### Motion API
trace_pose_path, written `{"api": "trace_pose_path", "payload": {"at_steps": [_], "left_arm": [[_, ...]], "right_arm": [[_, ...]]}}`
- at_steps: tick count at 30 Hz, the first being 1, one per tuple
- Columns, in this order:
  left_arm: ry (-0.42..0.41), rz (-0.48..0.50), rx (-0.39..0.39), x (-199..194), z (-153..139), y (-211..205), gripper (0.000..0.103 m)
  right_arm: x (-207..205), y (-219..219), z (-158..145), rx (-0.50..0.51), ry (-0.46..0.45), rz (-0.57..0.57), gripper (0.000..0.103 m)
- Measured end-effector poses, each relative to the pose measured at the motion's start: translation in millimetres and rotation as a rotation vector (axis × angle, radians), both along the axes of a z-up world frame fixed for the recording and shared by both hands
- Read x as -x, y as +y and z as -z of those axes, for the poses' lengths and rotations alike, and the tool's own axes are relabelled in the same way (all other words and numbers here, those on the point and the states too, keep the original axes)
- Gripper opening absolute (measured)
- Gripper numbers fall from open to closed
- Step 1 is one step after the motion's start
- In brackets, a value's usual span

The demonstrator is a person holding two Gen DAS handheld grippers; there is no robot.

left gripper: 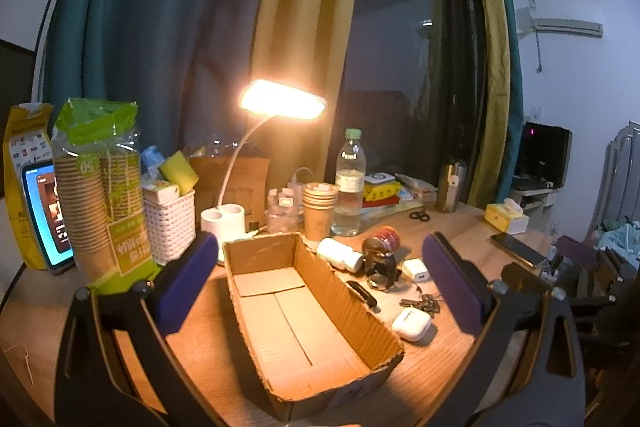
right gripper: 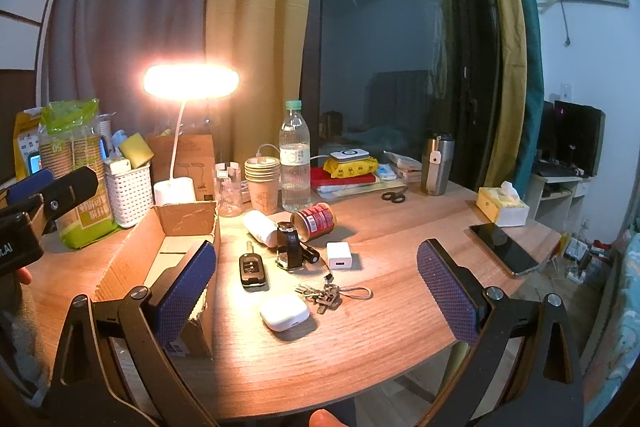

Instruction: Organize rigid objects

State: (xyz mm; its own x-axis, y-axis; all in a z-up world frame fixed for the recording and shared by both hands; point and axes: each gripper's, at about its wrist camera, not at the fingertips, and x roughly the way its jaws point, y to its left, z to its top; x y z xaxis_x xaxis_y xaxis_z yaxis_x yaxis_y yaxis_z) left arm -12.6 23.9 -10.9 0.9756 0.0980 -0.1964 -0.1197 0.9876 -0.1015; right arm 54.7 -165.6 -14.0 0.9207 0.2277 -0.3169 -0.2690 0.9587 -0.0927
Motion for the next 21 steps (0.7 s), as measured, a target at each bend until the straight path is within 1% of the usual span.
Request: {"api": "trace_pose_path", "payload": {"at_steps": [13, 21], "left_arm": [[0.014, 0.002, -0.006, 1.5, 1.5, -7.9, 0.102], [0.028, -0.002, 0.001, 0.1, 1.8, -5.4, 0.102]], "right_arm": [[0.0, -4.3, 4.2, -0.01, 0.012, 0.004, 0.102], [-0.2, -3.7, 4.4, -0.011, 0.02, -0.002, 0.102]]}}
